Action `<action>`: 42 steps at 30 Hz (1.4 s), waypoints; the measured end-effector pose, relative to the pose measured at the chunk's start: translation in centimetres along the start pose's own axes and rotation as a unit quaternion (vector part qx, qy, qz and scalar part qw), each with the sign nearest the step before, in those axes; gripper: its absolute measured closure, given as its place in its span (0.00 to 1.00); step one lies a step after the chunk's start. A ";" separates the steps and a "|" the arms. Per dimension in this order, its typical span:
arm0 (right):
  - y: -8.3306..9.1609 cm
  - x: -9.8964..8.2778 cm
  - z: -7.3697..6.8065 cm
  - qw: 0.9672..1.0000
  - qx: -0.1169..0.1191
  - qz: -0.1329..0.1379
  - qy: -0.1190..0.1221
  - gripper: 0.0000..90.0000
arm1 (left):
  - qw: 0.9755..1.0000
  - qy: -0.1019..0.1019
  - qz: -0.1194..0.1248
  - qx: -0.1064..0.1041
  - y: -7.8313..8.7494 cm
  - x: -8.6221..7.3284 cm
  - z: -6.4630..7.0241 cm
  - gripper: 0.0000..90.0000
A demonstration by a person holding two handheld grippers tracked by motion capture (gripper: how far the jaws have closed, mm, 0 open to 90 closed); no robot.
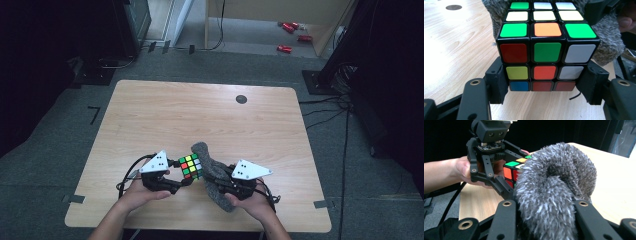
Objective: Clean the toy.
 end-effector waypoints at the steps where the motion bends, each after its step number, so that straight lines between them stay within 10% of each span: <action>1: 0.0 0.0 0.0 1.000 0.001 0.001 -0.004 0.75 | 1.000 0.001 0.001 0.000 0.0 0.0 0.0 0.39; 9: -0.1 0.5 0.7 0.998 0.018 0.012 -0.067 0.77 | 1.000 -0.005 0.007 0.019 0.0 -0.1 0.0 0.39; 16: 0.2 1.0 1.2 0.990 -0.030 0.056 -0.129 0.83 | 0.999 -0.025 0.009 0.032 -0.7 -0.1 0.7 0.39; 26: 0.0 0.8 1.0 0.965 -0.099 0.081 -0.229 0.85 | 0.997 -0.051 0.027 0.048 -2.9 -0.3 1.3 0.39; 42: 0.2 0.8 1.3 0.944 -0.082 0.096 -0.304 0.85 | 0.996 -0.037 0.053 0.056 -3.0 0.0 1.2 0.39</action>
Point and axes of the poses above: each handheld gripper's, and its own axes: y roughly backward along the jaws, x roughly out of its top, z roughly to its right, the point moved 3 cm from there along -y, roughly forward along the jaws, and after that the axes turned 14 degrees about -y, right-handed, at the moved point
